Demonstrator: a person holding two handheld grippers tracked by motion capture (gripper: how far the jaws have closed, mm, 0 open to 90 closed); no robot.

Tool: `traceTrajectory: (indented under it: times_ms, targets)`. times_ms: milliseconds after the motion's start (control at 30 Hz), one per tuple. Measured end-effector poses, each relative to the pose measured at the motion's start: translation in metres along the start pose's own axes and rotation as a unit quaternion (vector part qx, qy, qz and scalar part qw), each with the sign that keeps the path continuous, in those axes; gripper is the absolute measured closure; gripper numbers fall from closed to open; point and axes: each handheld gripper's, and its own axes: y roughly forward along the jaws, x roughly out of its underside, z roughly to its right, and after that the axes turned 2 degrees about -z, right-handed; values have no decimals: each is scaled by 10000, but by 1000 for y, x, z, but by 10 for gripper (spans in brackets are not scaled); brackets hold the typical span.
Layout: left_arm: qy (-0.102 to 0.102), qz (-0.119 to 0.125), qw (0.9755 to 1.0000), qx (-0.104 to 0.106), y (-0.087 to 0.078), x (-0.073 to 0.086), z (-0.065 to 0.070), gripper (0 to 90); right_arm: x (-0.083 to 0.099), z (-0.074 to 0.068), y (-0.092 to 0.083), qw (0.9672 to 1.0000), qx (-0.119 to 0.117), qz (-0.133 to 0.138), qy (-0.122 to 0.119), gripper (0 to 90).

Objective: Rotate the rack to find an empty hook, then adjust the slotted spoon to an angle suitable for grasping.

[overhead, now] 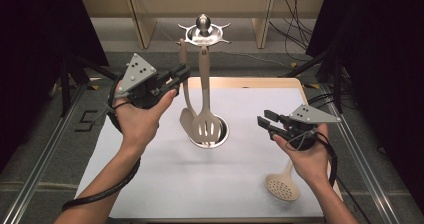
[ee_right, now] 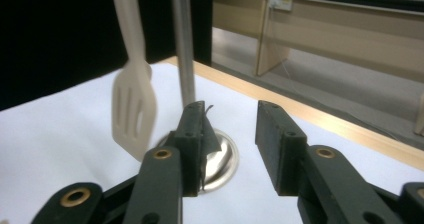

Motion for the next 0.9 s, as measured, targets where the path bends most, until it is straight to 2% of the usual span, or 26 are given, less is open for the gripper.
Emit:
traceTrajectory:
  times_ms: [67, 133, 167, 200, 233, 267, 333, 400, 467, 500, 633, 667, 733, 900]
  targets:
    - [-33, 46, 10000, -60, 0, -2, -3, 852, 2, 4, 0, 10000, -37, -41, 4, 668]
    - [-77, 63, 9999, -72, -1, -5, -5, 884, 4, 4, -2, 9999, 66, -72, 131, 676]
    - [-91, 115, 9999, -68, 0, -8, -5, 889, 4, 6, -3, 10000, 39, -51, 15, 677]
    - [-75, 130, 9999, -68, 0, -10, -6, 890, 4, 5, -5, 9999, 59, -76, 113, 677]
    - [-85, 145, 9998, -68, 0, -12, -6, 891, 4, 5, -5, 9999, 64, -49, 109, 678]
    - [-68, 177, 9998, -89, 0, -15, -8, 891, 4, 7, -5, 9999, 122, 34, 3, 681]
    - [-93, 246, 9996, -96, 2, -19, -9, 892, 5, 8, -6, 9999, 60, -72, 40, 691]
    - [-89, 317, 9994, -92, 2, -22, -9, 893, 6, 6, -8, 9998, 108, -112, 134, 711]
    - [-74, 340, 9994, -94, 3, -25, -10, 893, 6, 7, -8, 9998, 151, -115, 64, 727]
    - [-63, 347, 9993, -124, 3, -26, -10, 893, 6, 6, -9, 9997, 150, -140, 123, 731]
    - [-44, 388, 9991, -170, 3, -29, -10, 893, 7, 4, -6, 9996, 154, -147, 166, 741]
    - [-51, 389, 9991, -170, 3, -29, -10, 893, 7, 5, -6, 9997, 153, -141, 111, 743]
    - [-53, 387, 9991, -191, 4, -29, -11, 893, 7, 5, -6, 9998, 32, -185, 96, 745]
    - [-59, 374, 9989, -293, 8, -29, -17, 893, 6, 4, -7, 9997, 90, -202, 66, 746]
